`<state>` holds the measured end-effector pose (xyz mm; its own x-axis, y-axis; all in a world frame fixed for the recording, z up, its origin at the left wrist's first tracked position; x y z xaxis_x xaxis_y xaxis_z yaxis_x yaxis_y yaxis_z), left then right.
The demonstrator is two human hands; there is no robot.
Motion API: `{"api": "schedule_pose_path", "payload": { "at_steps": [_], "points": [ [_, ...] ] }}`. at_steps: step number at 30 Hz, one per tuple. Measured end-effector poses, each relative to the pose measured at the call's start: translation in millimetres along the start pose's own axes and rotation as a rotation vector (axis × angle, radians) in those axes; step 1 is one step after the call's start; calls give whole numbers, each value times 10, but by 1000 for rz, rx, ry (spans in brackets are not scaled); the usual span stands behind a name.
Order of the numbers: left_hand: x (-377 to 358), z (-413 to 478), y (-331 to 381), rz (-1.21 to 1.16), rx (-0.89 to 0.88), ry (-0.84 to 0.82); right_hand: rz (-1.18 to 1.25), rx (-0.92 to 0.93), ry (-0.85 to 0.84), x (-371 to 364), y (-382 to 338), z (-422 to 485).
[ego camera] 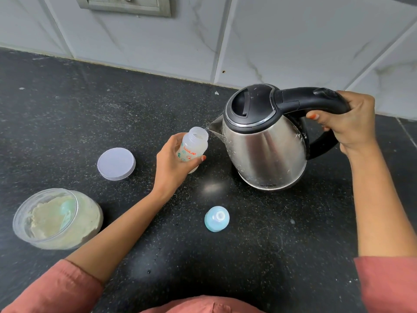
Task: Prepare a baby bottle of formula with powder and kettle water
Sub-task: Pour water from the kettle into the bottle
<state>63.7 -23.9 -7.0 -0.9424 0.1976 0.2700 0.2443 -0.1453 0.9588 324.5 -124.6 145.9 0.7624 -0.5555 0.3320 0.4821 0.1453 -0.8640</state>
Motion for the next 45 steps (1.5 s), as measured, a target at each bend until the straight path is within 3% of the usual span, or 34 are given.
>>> {"api": "schedule_pose_path", "payload": {
  "at_steps": [15,27,45],
  "points": [
    [-77,-51,156,48,-20,-28,250,-102,157,430,470,-189],
    [-182,-142,185,39,0,-35,305,-162,163,643,778,-271],
    [-205,-269,188,27,-15,-44,182,-302,143,861,1040,-405]
  ]
}}
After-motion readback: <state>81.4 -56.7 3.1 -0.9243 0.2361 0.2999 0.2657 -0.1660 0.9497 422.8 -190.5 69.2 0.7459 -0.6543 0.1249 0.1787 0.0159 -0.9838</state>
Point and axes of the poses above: each hand's wrist, its own z-axis towards the middle knuckle, its own x-axis out of the back of the hand, y = z × x, the point moved 4 cm from there along z, towards the middle knuckle, and after that the axes turned 4 degrees about y, right-handed, at the moved point
